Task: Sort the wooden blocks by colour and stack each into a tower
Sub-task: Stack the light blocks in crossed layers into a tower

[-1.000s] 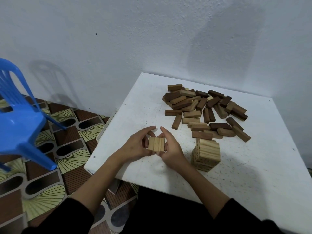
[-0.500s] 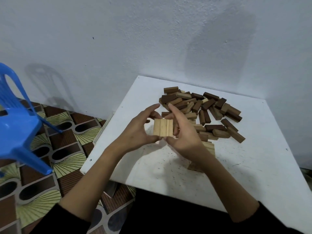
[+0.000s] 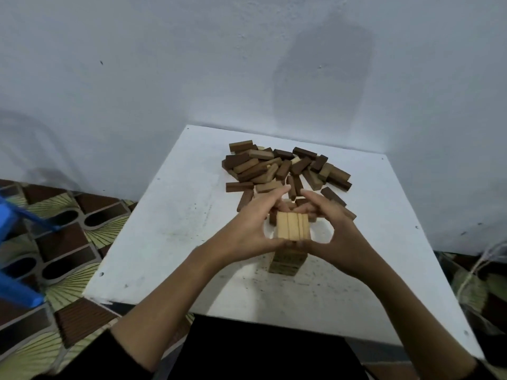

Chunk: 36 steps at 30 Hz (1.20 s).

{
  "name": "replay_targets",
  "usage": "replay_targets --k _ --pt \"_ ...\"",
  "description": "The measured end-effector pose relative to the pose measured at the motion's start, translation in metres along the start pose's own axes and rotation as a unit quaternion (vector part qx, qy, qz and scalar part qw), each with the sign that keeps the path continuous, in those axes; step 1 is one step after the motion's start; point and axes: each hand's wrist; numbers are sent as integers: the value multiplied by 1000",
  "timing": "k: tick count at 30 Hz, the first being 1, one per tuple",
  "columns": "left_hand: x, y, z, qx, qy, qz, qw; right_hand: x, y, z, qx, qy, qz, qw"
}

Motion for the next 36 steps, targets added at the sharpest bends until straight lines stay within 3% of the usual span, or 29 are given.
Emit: replay_targets --k 19,36 --pt "10 5 9 -11 -13 40 999 10 12 -14 -22 -21 28 999" --pt "10 11 12 6 -17 14 1000 16 13 -23 -10 -14 26 1000"
Point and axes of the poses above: each hand's wrist, its own y-axis away from the middle knuckle, its own x-axis out of the palm, z = x × y, and after that the axes turned 10 degrees about y, right-handed
